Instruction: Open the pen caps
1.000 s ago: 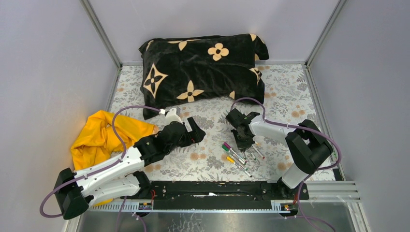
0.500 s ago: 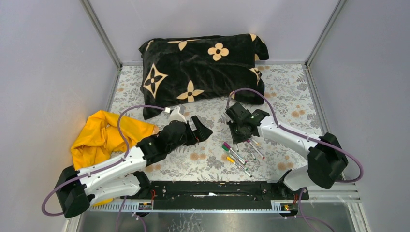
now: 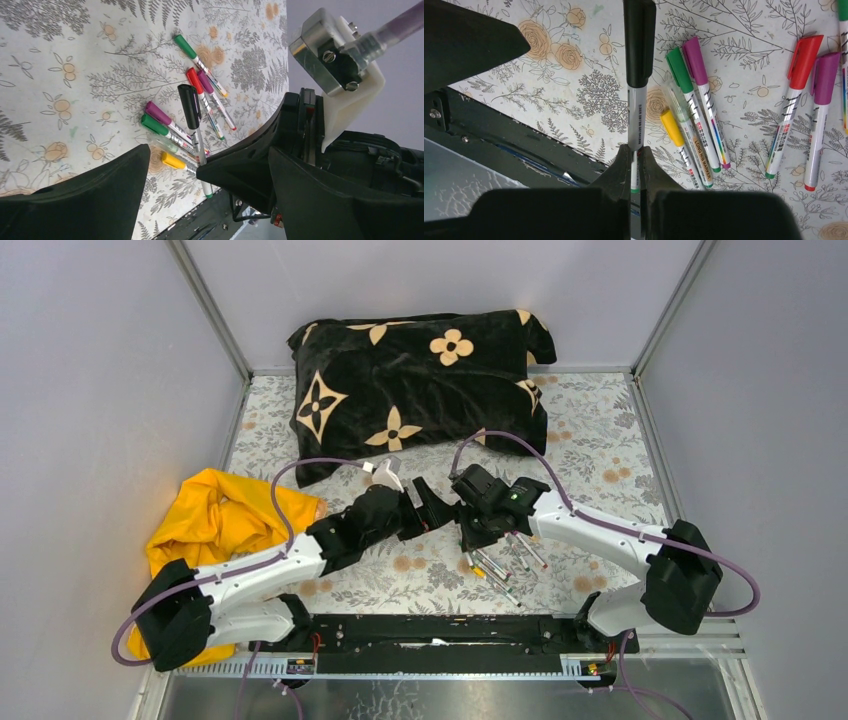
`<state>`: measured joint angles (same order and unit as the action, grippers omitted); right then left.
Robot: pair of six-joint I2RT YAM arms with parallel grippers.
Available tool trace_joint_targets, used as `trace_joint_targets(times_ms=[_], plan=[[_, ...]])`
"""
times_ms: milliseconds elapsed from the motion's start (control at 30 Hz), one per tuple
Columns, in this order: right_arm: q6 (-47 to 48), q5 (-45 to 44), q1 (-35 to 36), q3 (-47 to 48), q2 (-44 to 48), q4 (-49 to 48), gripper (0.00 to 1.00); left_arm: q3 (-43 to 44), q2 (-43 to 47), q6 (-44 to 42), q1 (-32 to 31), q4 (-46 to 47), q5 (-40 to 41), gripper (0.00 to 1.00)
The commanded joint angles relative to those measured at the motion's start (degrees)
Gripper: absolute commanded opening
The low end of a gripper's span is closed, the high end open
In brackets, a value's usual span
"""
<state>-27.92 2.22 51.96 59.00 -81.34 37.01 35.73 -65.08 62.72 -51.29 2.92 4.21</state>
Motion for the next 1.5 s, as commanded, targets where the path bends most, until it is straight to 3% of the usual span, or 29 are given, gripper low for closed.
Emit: trace_joint_targets(times_ms=[0, 233, 633, 1167, 1467], plan=[[-1.4, 2.8, 2.6, 3.3, 1.1, -3.4, 0.00, -1.2, -2.5, 2.8, 0.9, 7.3, -2.3, 0.93], [-2.5, 3.0, 3.7, 3.7, 1.4, -4.7, 0.00, -2.7, -4.8, 4.5, 2.1, 9.5, -3.3, 0.87], [-3.4, 2.5, 3.7, 3.4, 4.4, -4.5, 0.00, -11.2, 2.8, 8.3, 5.1, 12.2, -2.5, 0.86], [-3.8, 3.8, 4.9, 3.6, 4.0, -4.6, 0.00, -11.1, 4.1, 7.8, 6.1, 13.4, -3.2, 0.85], [-3.8, 4.7, 6.5, 5.1, 1.1, -5.6, 0.00, -10.5, 1.9, 8.0, 6.1, 16.1, -5.5, 0.77]])
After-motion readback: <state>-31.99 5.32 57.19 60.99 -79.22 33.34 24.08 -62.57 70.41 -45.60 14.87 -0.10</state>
